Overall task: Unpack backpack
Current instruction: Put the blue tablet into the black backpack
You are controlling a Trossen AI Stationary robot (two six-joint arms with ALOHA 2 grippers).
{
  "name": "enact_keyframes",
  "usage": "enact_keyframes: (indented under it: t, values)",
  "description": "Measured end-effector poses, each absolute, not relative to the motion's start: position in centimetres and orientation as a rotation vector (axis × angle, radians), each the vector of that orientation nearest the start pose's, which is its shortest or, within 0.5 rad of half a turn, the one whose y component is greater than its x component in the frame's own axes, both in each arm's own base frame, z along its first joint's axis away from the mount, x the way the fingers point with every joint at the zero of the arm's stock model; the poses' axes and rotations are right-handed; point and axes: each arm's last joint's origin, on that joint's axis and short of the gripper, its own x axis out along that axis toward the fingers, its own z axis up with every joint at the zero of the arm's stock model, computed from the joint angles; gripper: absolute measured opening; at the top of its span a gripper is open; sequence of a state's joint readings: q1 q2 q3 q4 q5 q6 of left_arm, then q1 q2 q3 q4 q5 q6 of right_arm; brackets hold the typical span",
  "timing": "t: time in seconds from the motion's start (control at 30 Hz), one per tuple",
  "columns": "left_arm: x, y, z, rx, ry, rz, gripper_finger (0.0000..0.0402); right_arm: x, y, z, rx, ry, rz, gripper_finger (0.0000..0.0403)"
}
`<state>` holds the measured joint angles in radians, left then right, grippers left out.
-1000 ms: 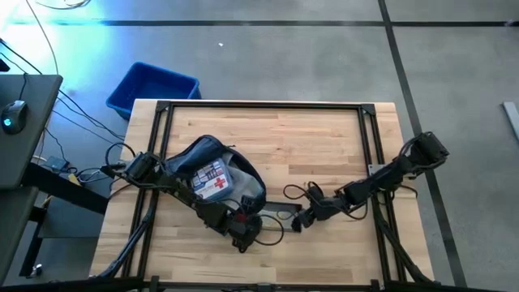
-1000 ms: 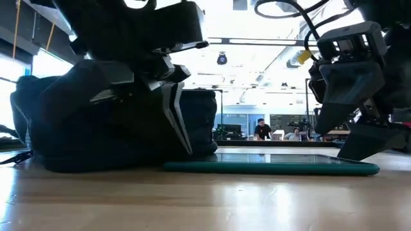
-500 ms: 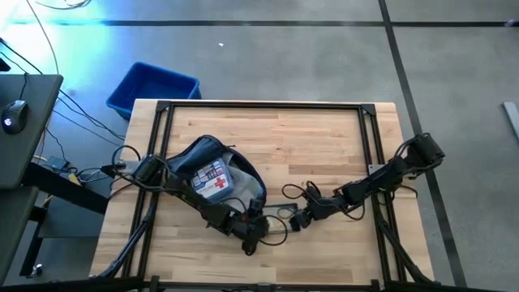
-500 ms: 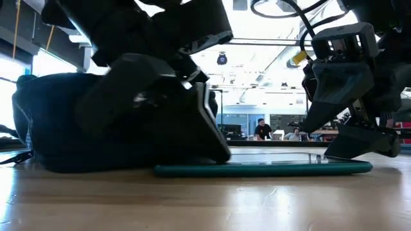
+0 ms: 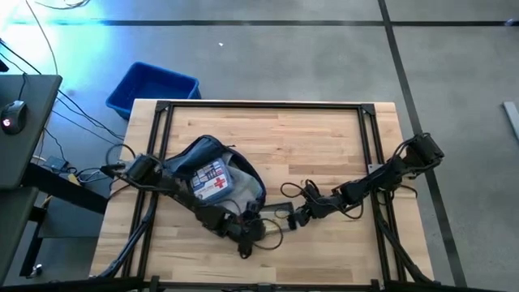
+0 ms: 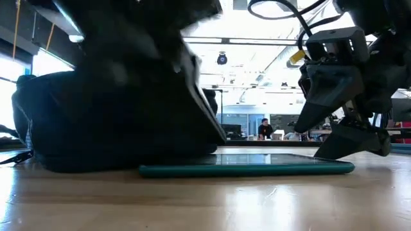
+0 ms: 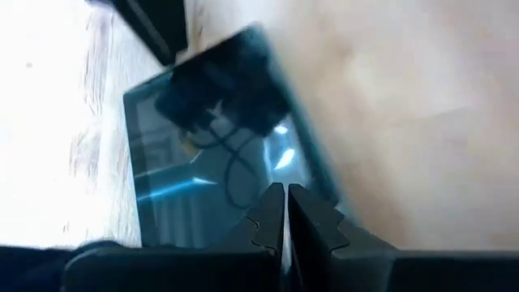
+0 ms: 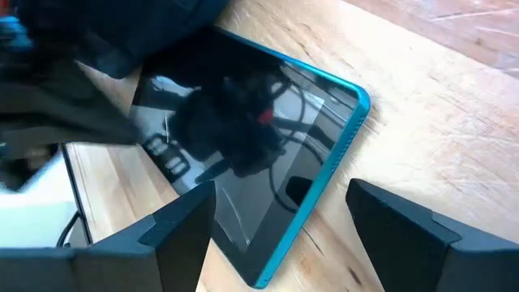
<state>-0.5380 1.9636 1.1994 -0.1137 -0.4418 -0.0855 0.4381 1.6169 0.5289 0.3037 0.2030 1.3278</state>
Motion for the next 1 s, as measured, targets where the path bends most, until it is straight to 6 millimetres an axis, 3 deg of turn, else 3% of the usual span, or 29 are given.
enact_keyframes:
  t: [0.07,0.13,0.3,0.57,1.0]
  values:
    - [33.6,-20.0,16.9,0.289,0.790,-0.066,0.0000,24.4,10.8,11.0,1.009,0.761,-0.296,0.0268]
    - [32.0,-20.2,17.6,0.246,0.868,-0.046,0.0000,24.4,10.8,11.0,1.009,0.769,-0.294,0.0268]
    - [29.7,-19.7,16.3,0.185,1.088,0.076,0.0000,24.4,10.8,11.0,1.010,0.769,-0.289,0.0268]
    - [30.9,-19.0,12.0,0.150,1.066,0.115,0.0000,24.4,10.9,11.1,1.011,0.763,-0.280,0.0268]
    - [33.1,-17.3,11.5,0.142,0.987,0.099,0.0000,24.7,11.0,11.3,1.001,0.720,-0.219,0.0268]
